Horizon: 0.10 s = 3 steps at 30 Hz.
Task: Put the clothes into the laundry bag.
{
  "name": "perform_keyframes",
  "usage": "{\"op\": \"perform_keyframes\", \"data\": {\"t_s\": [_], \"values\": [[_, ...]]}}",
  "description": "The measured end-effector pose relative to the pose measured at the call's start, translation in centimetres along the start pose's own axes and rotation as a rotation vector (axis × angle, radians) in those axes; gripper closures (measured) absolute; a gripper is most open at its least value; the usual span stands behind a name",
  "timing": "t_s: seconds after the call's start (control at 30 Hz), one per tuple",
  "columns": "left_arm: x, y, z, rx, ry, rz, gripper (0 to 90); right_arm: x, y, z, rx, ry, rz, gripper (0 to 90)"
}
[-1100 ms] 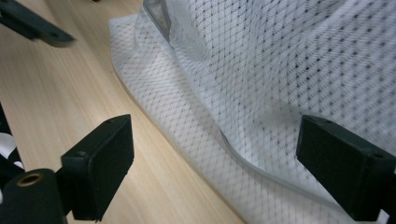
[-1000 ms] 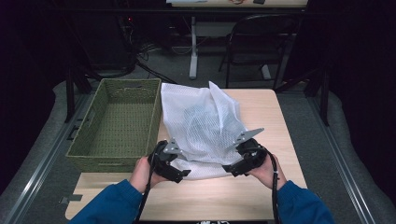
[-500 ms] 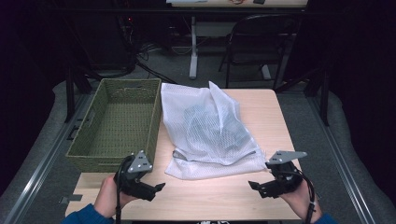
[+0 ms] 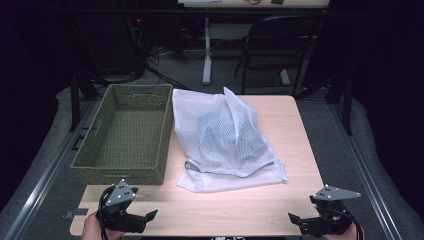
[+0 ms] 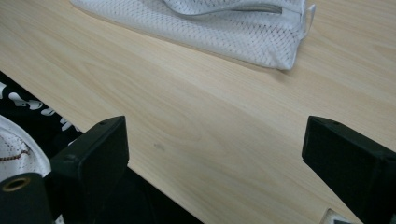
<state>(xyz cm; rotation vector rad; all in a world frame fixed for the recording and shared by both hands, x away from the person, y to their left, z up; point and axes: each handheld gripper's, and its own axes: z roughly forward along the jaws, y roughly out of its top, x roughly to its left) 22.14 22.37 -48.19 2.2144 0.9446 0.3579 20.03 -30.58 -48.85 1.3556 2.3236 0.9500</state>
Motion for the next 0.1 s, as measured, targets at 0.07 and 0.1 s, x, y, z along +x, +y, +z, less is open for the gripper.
{"op": "perform_keyframes", "data": {"t_s": [0.07,0.1], "values": [[0.18,0.04,0.1,0.005,-0.005,0.006,8.1,-0.03,0.07,0.06,-0.005,-0.001,-0.001,6.8],[0.29,0.03,0.24,0.009,0.006,0.017,7.4,-0.04,0.09,0.13,-0.003,-0.001,-0.003,5.9]]}}
